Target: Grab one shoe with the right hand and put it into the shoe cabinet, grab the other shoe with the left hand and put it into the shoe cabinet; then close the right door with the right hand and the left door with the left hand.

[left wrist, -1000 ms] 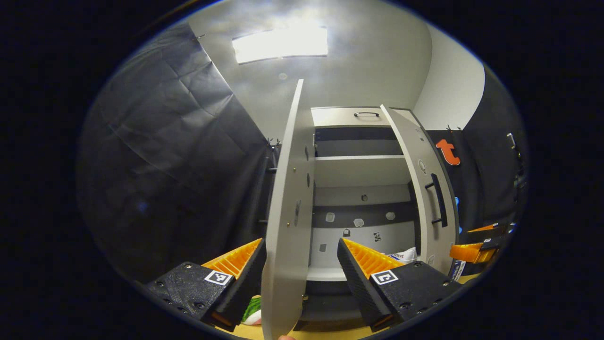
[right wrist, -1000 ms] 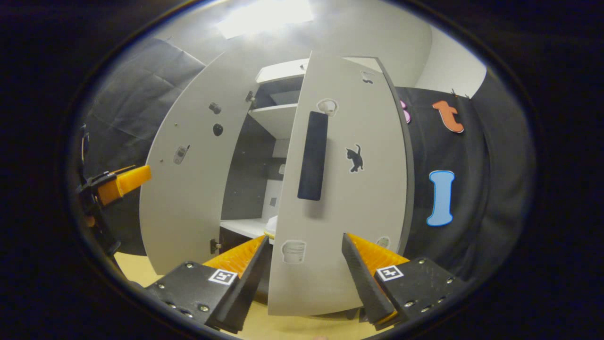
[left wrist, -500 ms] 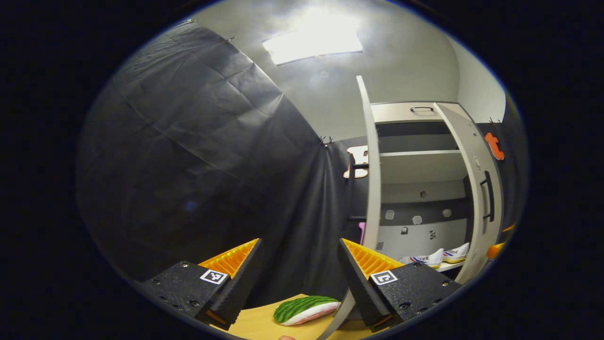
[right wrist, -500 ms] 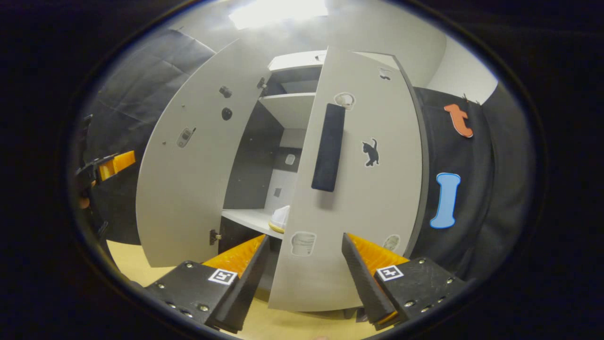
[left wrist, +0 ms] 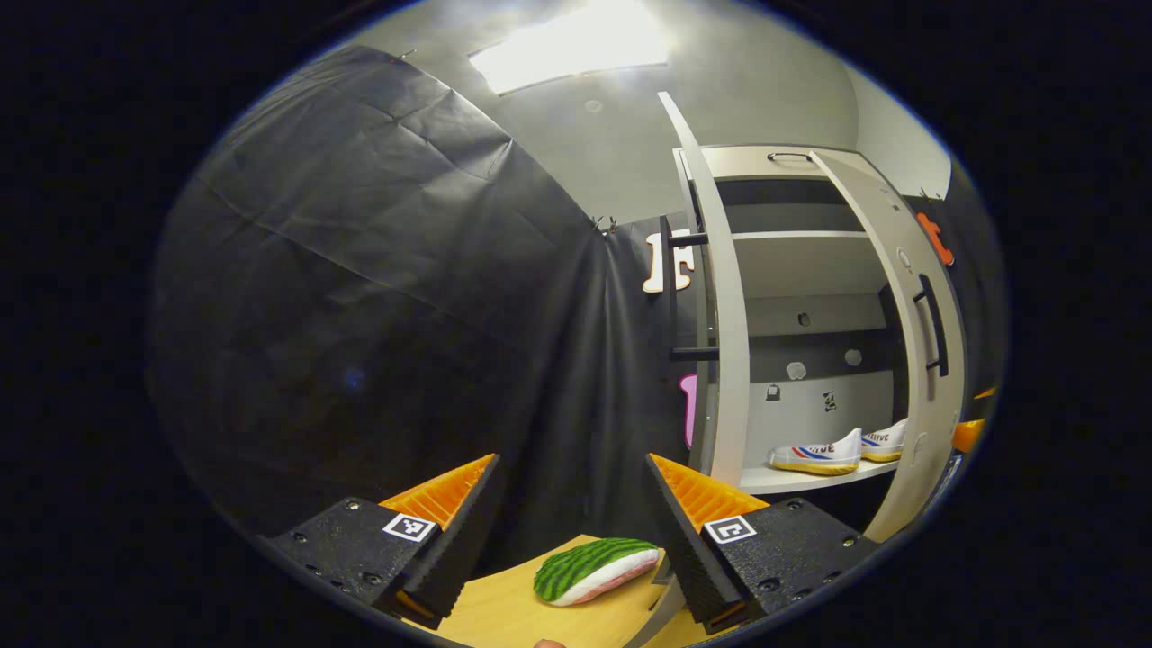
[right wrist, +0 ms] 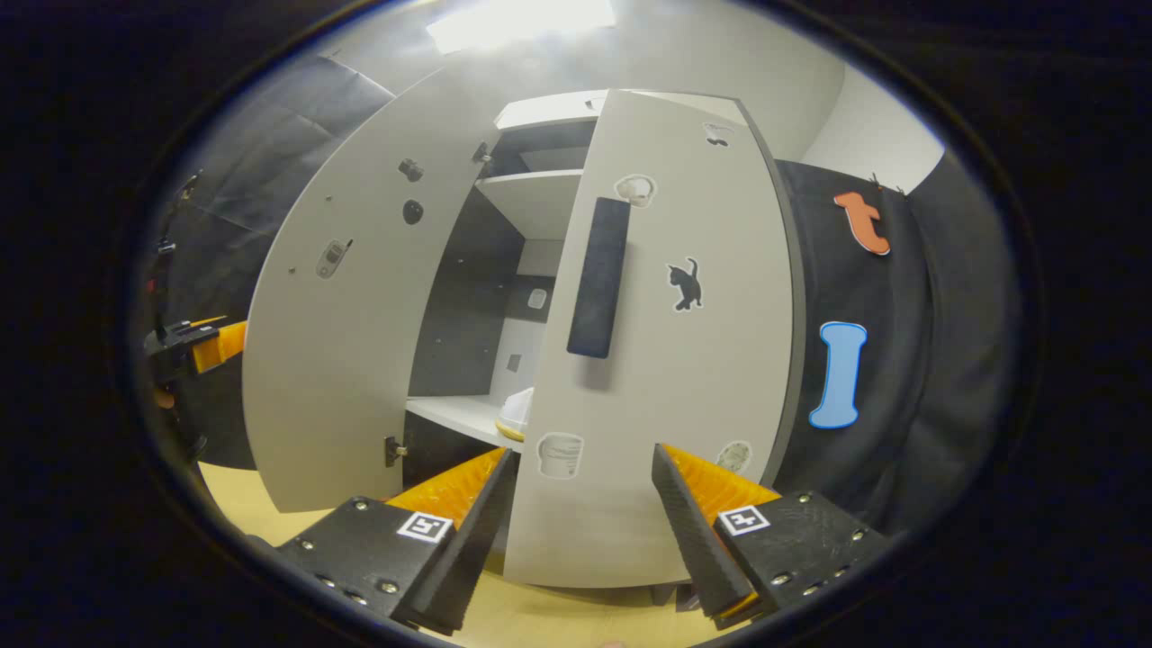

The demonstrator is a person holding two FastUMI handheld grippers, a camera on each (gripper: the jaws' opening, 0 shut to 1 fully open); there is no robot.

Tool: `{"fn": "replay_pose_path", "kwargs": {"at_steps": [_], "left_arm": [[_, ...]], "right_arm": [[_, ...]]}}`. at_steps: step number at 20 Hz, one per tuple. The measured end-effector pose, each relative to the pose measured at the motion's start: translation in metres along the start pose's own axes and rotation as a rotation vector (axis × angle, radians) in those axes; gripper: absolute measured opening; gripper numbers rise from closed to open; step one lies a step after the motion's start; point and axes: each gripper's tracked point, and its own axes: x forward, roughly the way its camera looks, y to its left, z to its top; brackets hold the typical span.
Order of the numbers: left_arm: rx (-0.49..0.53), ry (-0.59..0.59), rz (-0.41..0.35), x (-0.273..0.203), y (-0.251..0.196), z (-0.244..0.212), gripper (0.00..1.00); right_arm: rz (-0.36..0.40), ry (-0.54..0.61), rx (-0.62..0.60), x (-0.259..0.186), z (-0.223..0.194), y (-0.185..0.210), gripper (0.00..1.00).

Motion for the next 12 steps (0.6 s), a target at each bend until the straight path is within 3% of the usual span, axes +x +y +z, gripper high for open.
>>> {"fn": "replay_pose_path", "kwargs": {"at_steps": [2, 3, 5, 7, 8, 9, 10, 12], "left_arm": [[-0.004, 0.002, -0.018, 0.0, -0.001, 0.0, 0.92], [-0.004, 0.001, -0.024, -0.001, -0.002, 0.0, 0.86], [-0.017, 0.004, -0.057, 0.001, -0.007, 0.001, 0.91], [-0.034, 0.01, -0.109, -0.002, -0.017, 0.002, 0.9], [-0.036, 0.011, -0.134, -0.004, -0.024, 0.001, 0.91], [-0.031, 0.01, -0.16, -0.005, -0.03, 0.001, 0.91], [-0.03, 0.009, -0.191, -0.005, -0.041, 0.001, 0.91], [-0.043, 0.013, -0.271, -0.006, -0.065, -0.002, 0.91]], "right_arm": [[-0.004, 0.005, 0.013, 0.001, -0.001, -0.001, 0.85], [-0.004, 0.007, 0.015, 0.002, -0.001, -0.001, 0.92], [-0.008, 0.006, 0.009, 0.001, -0.001, -0.001, 0.85], [-0.008, 0.002, 0.007, 0.0, 0.0, 0.001, 0.85], [-0.007, 0.0, 0.005, -0.002, 0.001, 0.003, 0.92], [-0.006, -0.004, 0.003, -0.004, 0.002, 0.003, 0.92], [-0.006, -0.008, 0.0, -0.006, 0.004, 0.004, 0.85], [-0.005, -0.017, -0.004, -0.006, 0.006, 0.004, 0.85]]}}
